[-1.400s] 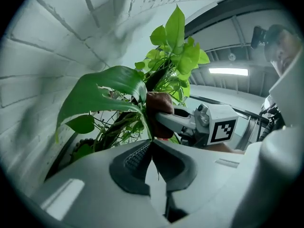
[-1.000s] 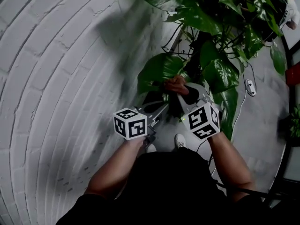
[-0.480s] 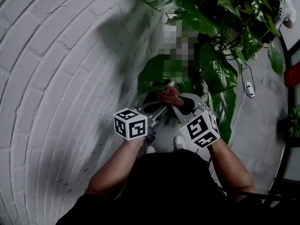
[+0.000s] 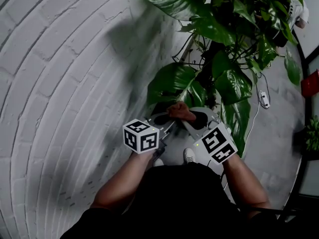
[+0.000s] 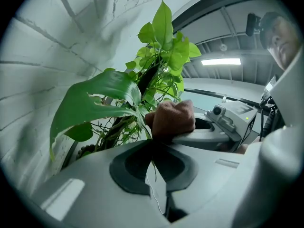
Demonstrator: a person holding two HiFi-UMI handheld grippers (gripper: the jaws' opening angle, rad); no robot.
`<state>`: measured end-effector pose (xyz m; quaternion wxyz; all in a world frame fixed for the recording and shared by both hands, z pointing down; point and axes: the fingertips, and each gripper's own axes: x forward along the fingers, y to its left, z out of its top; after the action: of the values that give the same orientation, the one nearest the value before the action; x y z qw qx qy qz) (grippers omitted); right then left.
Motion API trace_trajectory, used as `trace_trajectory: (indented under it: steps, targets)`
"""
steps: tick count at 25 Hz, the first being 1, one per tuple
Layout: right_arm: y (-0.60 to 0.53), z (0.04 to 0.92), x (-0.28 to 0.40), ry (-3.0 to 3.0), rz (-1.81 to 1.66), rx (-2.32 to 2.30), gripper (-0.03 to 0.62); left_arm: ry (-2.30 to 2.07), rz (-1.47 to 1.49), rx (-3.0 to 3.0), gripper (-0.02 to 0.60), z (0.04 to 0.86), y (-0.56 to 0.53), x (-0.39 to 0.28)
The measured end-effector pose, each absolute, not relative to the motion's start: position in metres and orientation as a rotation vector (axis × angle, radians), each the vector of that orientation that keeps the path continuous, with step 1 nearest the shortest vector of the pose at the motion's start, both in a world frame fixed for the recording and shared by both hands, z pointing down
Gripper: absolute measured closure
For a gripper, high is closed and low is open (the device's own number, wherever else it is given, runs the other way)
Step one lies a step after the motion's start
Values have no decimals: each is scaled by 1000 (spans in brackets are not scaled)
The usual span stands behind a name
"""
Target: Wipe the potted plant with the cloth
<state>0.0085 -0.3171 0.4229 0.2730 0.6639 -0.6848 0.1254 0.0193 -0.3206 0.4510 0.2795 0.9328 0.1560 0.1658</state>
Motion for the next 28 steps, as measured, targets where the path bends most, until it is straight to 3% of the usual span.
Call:
trace_trajectory:
  steps: [7,13,28]
  targets:
    - [-342,356,69,-1581,35,1884,525,416,458,2582,560,450,-318,21]
    - [-374,359,111,-1441,40,1853,525,402,486,2671,560,450,-313,22]
    - [-420,404,35,-1531,16,1525,525,377,483,2721,560,454,-323,21]
